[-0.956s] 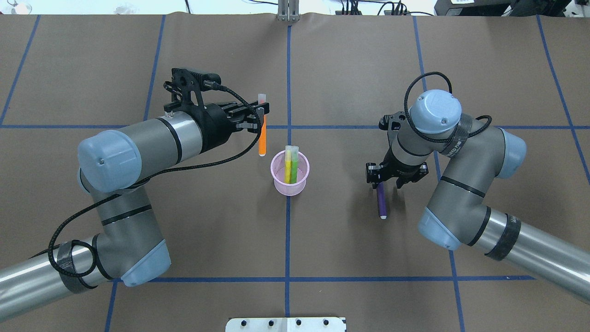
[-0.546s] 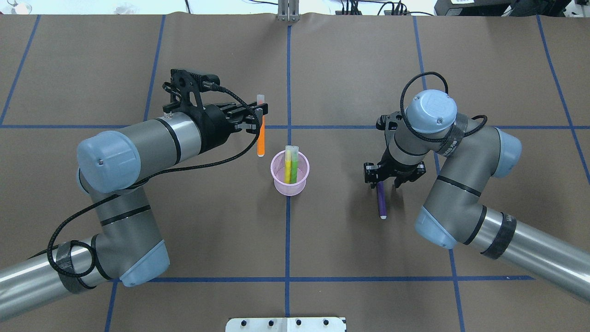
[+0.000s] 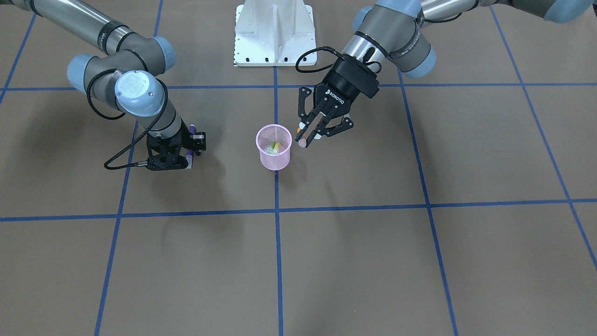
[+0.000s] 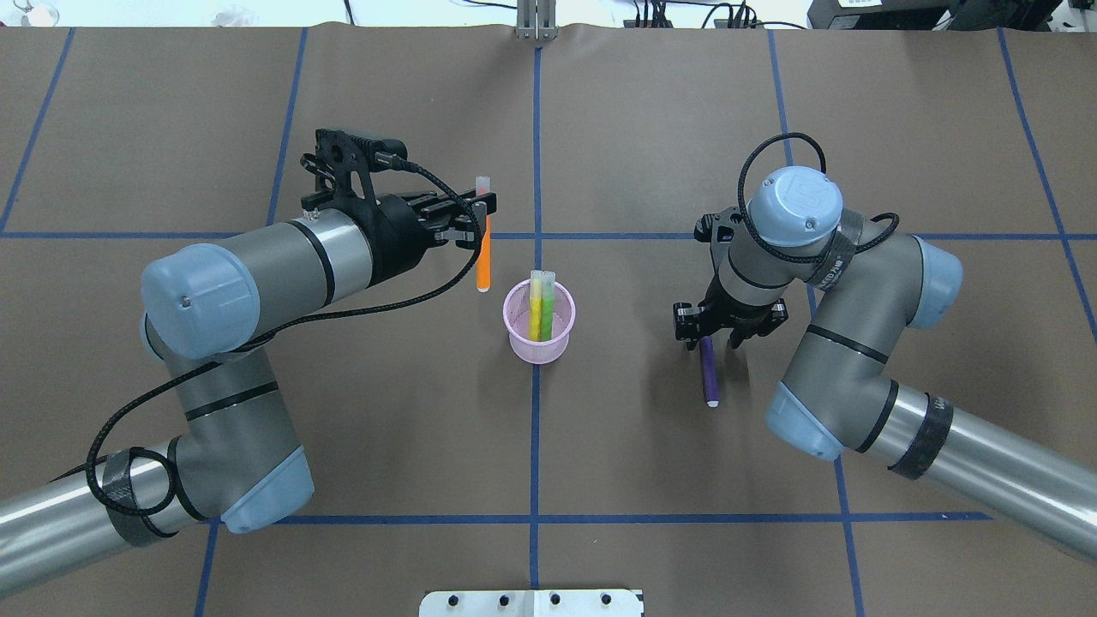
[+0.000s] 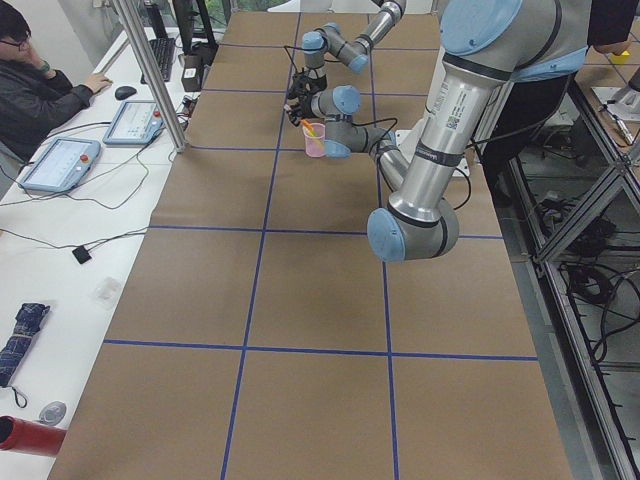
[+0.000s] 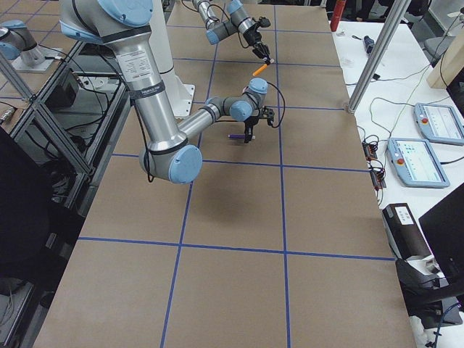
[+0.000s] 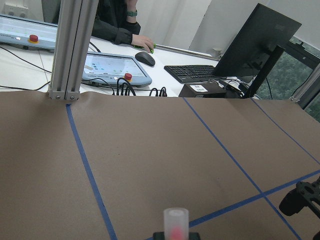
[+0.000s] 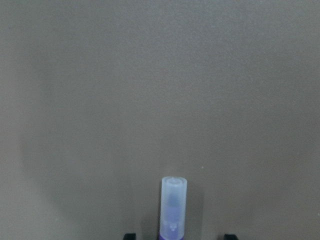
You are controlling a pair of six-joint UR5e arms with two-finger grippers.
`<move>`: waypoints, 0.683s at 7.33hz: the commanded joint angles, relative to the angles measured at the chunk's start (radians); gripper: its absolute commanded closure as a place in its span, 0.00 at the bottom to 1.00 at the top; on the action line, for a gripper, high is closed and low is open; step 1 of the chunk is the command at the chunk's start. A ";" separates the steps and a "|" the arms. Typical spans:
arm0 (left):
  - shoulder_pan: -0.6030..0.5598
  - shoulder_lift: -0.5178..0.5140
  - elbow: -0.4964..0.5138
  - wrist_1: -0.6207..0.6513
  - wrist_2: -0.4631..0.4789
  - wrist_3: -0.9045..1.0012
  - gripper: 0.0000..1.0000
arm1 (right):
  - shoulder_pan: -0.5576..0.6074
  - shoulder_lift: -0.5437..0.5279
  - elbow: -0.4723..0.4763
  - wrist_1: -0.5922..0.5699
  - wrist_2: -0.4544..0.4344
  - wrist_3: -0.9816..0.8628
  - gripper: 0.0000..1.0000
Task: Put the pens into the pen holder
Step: 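Close the right gripper on the purple marker's cap end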
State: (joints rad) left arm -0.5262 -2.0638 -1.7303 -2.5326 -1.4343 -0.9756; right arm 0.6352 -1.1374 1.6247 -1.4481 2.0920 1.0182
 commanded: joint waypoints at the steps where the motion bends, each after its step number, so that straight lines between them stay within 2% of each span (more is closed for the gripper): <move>1: 0.000 0.001 -0.003 -0.002 -0.002 0.000 1.00 | -0.002 0.001 0.000 0.000 0.000 -0.009 0.42; 4: 0.000 0.001 -0.002 0.000 -0.002 0.000 1.00 | -0.002 0.008 0.000 0.000 0.000 -0.010 0.60; 5: 0.000 0.001 -0.002 -0.002 -0.002 0.000 1.00 | -0.002 0.008 0.000 -0.002 0.000 -0.010 0.60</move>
State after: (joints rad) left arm -0.5262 -2.0632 -1.7319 -2.5335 -1.4357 -0.9756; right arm 0.6336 -1.1293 1.6245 -1.4484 2.0923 1.0084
